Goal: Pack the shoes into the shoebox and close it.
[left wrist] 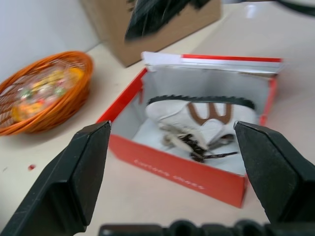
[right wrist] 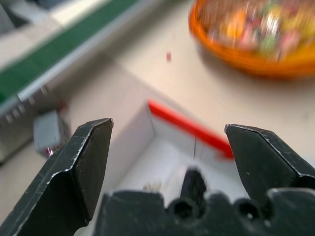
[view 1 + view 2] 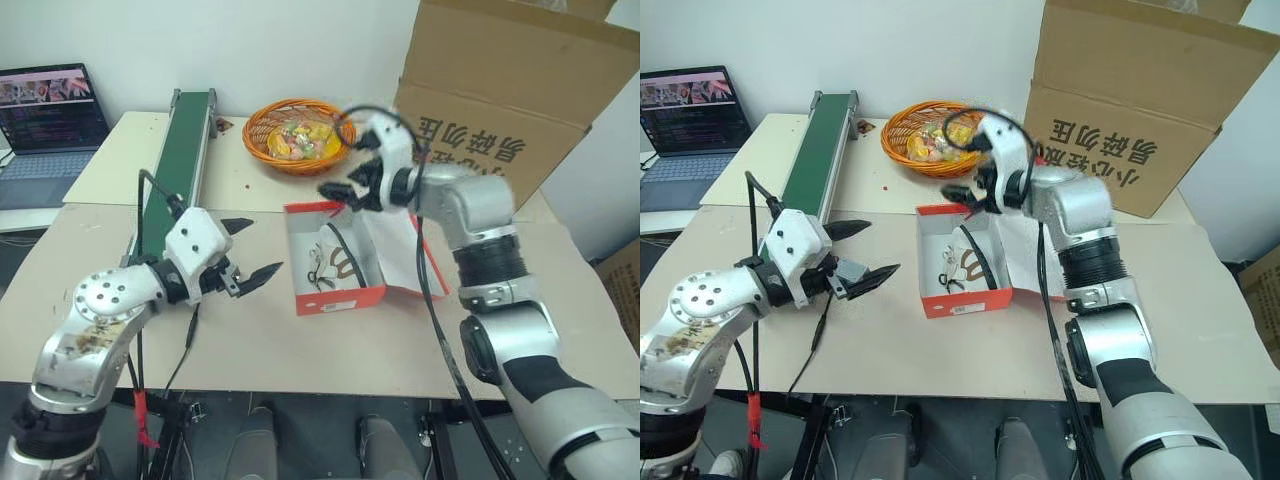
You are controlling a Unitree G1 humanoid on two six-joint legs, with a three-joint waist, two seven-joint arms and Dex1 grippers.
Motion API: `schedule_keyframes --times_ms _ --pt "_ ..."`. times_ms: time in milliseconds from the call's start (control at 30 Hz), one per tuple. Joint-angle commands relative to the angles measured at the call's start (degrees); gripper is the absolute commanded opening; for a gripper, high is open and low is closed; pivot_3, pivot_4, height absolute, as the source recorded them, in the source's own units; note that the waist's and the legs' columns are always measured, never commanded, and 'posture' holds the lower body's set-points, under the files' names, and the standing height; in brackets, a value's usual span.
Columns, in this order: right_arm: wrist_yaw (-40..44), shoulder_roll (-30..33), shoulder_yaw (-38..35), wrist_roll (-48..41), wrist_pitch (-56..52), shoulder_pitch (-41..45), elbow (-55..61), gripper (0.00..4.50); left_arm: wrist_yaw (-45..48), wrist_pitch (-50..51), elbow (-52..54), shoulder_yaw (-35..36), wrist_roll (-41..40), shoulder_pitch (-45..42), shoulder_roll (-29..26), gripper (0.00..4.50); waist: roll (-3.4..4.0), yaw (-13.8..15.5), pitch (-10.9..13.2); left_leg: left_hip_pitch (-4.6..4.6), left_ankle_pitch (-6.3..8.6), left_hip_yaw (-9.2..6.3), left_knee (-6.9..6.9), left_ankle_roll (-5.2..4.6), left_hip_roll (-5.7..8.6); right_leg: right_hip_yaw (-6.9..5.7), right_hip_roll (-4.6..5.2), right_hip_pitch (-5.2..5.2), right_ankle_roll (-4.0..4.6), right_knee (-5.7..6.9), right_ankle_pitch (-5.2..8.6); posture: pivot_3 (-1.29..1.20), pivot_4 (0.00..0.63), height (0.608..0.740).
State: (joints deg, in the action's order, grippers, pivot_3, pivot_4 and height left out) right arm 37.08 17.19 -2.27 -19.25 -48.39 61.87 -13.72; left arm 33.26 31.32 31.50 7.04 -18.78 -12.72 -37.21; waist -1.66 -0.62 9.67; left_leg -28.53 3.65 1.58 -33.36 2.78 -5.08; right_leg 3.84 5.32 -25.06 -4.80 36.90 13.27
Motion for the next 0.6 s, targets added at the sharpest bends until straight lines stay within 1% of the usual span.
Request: schedule_keyframes --times_ms 33,100,167,200,233,267,333,433,500,600 --pt "6.79 0.16 -7.42 -13.62 -0.02 -6.18 17.84 4.38 -13.37 -0.54 0.14 4.81 4.54 0.0 6.92 4.28 -0.02 0.29 -0.02 0.0 -0.04 -0.03 -0.04 -0.06 0.0 0.0 -0.01 0.04 -0.02 0.04 0.02 0.0 0.15 0.721" --pt "9.26 0.85 -7.23 -18.18 -1.77 -10.62 24.08 4.38 -17.85 -0.59 0.02 5.68 6.68 0.24 9.92 4.28 -0.06 0.37 -0.04 0.05 -0.08 -0.04 -0.14 -0.13 0.0 0.0 -0.01 0.15 -0.05 0.05 0.03 0.0 0.15 0.721" --pt "13.96 2.59 -4.4 -21.54 -1.44 -15.79 30.64 4.38 -21.4 -0.81 0.04 5.92 8.9 0.73 12.0 4.28 -0.07 0.37 -0.04 0.15 0.02 -0.05 -0.23 0.01 0.0 0.0 -0.01 0.26 -0.05 0.08 0.03 0.0 0.15 0.721" --pt "16.14 3.14 -2.89 -23.22 -1.31 -17.82 33.02 4.38 -23.27 -0.62 0.15 6.2 10.01 0.82 12.94 4.28 -0.07 0.29 -0.04 0.35 0.03 -0.05 -0.24 0.03 0.0 -0.01 0.0 0.51 -0.01 0.04 0.08 0.0 0.15 0.721" --pt "16.67 2.91 -1.74 -23.74 -0.82 -18.65 33.82 4.38 -24.68 -0.19 0.26 6.75 10.52 0.73 13.75 4.28 -0.07 0.15 -0.04 0.46 0.05 -0.05 -0.26 0.03 0.0 0.0 0.0 0.63 0.22 0.0 0.22 0.0 0.15 0.721" --pt "15.18 1.72 -0.75 -22.81 0.05 -18.06 32.66 4.38 -25.6 0.36 0.41 7.6 10.36 0.58 14.43 4.28 -0.07 -0.04 -0.04 0.47 0.05 -0.05 -0.24 0.04 0.0 0.0 0.01 0.63 0.29 -0.02 0.24 0.0 0.15 0.721" --pt "11.12 -0.38 2.13 -17.79 3.12 -16.06 28.45 4.38 -26.0 0.66 0.43 8.18 11.7 1.24 13.53 4.28 -0.09 -0.72 -0.06 0.61 0.05 -0.05 -0.25 0.04 -0.01 0.0 0.02 0.7 0.33 0.0 0.21 0.0 0.15 0.721" --pt "8.77 0.91 9.98 -6.48 10.22 -15.19 22.43 4.38 -25.1 0.43 -0.31 9.24 11.35 3.31 13.07 4.28 -0.09 -0.95 -0.09 0.83 0.05 -0.05 -0.06 0.05 -0.03 -0.01 0.0 0.76 0.4 -0.05 0.21 0.0 0.15 0.721" --pt "7.58 0.93 12.17 -3.12 12.65 -14.85 19.44 4.38 -25.28 0.16 -0.56 9.67 11.44 3.83 13.1 4.28 -0.12 -0.81 -0.11 0.9 0.06 -0.03 0.07 0.06 -0.02 -0.01 0.01 0.8 0.46 -0.15 0.26 0.0 0.15 0.721" --pt "4.95 0.44 14.26 2.87 18.33 -14.37 12.05 4.38 -26.19 0.16 -0.81 10.23 11.86 4.18 13.6 4.28 -0.13 -0.13 -0.1 0.79 0.07 -0.01 0.12 0.07 0.01 -0.01 0.03 0.72 0.46 -0.15 0.3 0.0 0.15 0.721"
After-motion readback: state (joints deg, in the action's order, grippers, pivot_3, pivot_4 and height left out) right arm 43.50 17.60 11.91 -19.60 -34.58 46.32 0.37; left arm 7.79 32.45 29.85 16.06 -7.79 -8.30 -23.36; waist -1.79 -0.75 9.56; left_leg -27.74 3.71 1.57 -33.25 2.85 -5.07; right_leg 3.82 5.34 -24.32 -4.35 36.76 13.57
